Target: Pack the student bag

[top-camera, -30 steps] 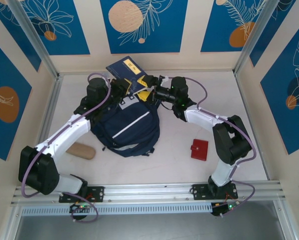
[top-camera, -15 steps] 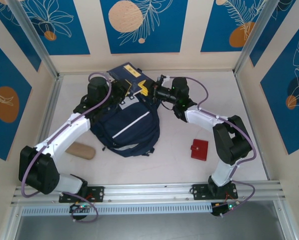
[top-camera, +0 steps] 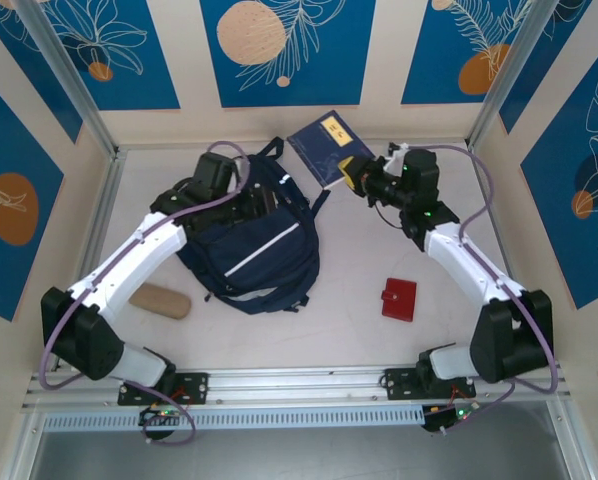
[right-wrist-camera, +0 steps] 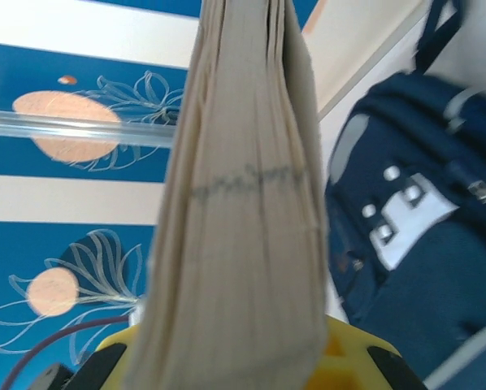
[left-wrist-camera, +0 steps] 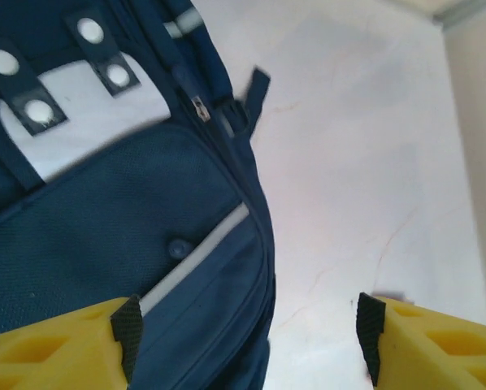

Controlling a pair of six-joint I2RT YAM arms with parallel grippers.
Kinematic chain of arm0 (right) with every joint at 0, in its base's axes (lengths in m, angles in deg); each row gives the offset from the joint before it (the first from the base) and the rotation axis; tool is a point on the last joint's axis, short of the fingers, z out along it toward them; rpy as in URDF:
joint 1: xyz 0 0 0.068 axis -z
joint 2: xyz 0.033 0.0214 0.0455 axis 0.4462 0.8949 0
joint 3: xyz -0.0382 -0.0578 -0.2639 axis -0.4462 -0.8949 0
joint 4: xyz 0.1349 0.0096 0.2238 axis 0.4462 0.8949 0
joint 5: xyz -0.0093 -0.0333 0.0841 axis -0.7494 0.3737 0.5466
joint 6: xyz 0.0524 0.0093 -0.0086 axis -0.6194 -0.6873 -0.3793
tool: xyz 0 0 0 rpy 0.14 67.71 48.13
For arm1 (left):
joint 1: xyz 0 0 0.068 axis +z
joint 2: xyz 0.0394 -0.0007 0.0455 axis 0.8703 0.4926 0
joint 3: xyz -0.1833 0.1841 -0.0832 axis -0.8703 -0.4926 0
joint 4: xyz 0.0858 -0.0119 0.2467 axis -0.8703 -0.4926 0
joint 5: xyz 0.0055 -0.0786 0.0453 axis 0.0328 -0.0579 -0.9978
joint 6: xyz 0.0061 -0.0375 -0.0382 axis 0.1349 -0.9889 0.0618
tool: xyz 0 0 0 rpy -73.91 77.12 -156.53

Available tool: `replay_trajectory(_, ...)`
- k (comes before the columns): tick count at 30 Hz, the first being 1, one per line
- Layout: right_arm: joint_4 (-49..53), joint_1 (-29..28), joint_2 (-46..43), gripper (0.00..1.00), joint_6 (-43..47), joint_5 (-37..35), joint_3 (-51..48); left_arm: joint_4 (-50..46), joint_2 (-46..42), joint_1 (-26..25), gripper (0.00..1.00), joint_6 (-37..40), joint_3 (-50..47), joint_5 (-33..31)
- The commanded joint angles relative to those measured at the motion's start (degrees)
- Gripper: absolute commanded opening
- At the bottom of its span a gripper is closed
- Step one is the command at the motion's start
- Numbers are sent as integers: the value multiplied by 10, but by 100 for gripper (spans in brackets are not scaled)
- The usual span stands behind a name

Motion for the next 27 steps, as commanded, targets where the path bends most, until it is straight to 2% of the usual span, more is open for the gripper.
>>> replay_trajectory(1,86,26,-55,4,89,-28,-20,-96,27,-55,73,160,34,-75)
replay_trajectory(6,128,70,-110,5,101,-41,-55,-141,97,-107,73,213,67,-140)
replay_trajectory(12,155,84,-150,5,111,-62,-79,-198,195,-161,66,296,116,-196)
replay_trajectory(21,163,86,-155,4,110,-58,-89,-229,279,-166,53,314,153,-220)
replay_trajectory(27,169,86,-159,4,111,-58,-87,-259,320,-166,50,307,175,-258)
